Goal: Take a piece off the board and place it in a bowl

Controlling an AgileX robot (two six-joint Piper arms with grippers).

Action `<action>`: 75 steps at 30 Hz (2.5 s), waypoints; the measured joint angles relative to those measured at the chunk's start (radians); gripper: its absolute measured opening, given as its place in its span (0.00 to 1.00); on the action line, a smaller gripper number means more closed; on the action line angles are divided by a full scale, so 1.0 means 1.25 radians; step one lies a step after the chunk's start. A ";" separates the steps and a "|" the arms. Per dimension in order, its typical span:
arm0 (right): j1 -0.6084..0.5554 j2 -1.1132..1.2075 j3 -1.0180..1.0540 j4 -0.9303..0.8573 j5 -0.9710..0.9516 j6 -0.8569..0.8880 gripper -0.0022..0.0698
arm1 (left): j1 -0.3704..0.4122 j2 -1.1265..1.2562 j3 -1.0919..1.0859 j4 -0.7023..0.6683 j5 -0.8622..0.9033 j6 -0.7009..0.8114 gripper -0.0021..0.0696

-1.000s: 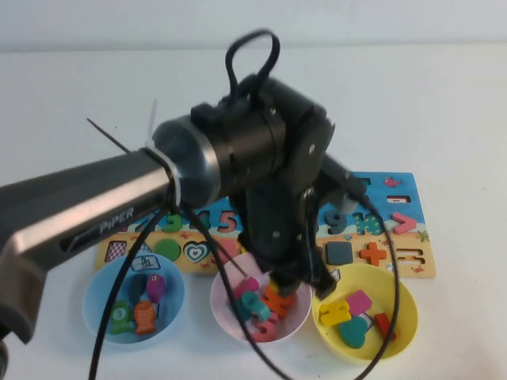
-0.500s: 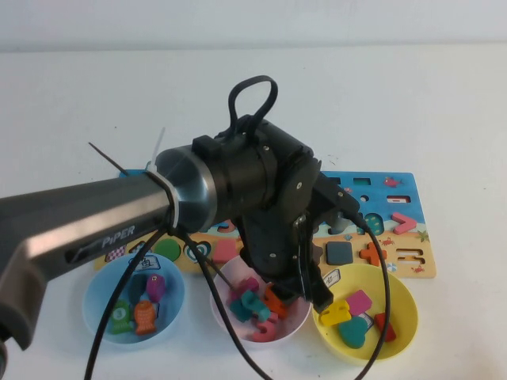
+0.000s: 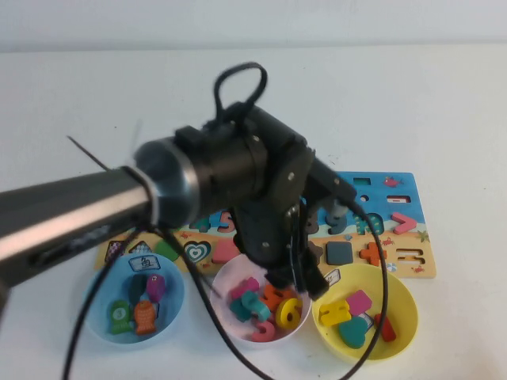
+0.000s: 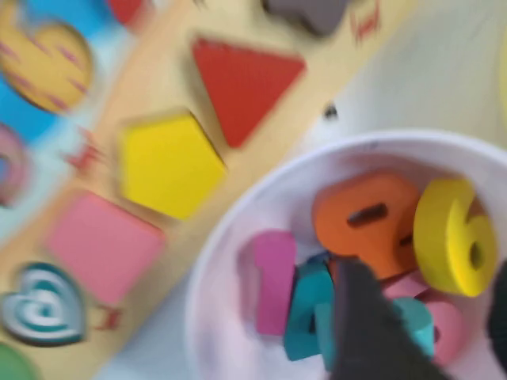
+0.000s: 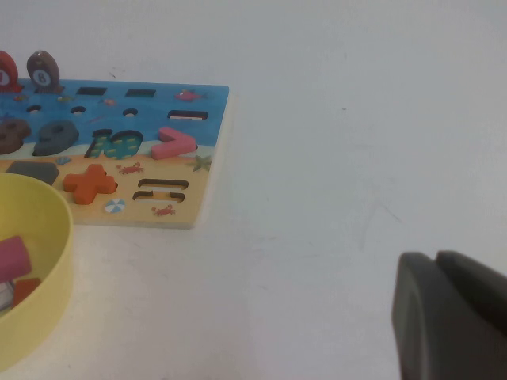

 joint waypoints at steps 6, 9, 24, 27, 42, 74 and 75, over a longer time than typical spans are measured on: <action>0.000 0.000 0.000 0.000 0.000 0.000 0.01 | 0.000 -0.167 0.013 0.018 -0.056 0.000 0.10; 0.000 0.000 0.000 0.000 0.000 0.000 0.01 | 0.000 -0.283 0.050 0.024 -0.093 0.000 0.05; 0.000 0.000 0.000 0.000 0.000 0.000 0.01 | 0.000 -0.592 0.298 0.022 -0.072 0.003 0.03; 0.000 0.000 0.000 0.000 0.000 0.000 0.01 | 0.000 -0.593 0.300 0.075 -0.043 -0.029 0.03; 0.000 0.000 0.000 0.000 0.000 0.000 0.01 | 0.097 -0.812 0.607 0.361 -0.353 -0.394 0.03; 0.000 0.000 0.000 0.000 0.003 0.000 0.01 | 0.636 -1.500 1.190 -0.047 -0.546 0.066 0.02; 0.000 0.000 0.000 0.000 0.003 0.000 0.01 | 0.629 -1.500 1.190 -0.048 -0.542 0.070 0.02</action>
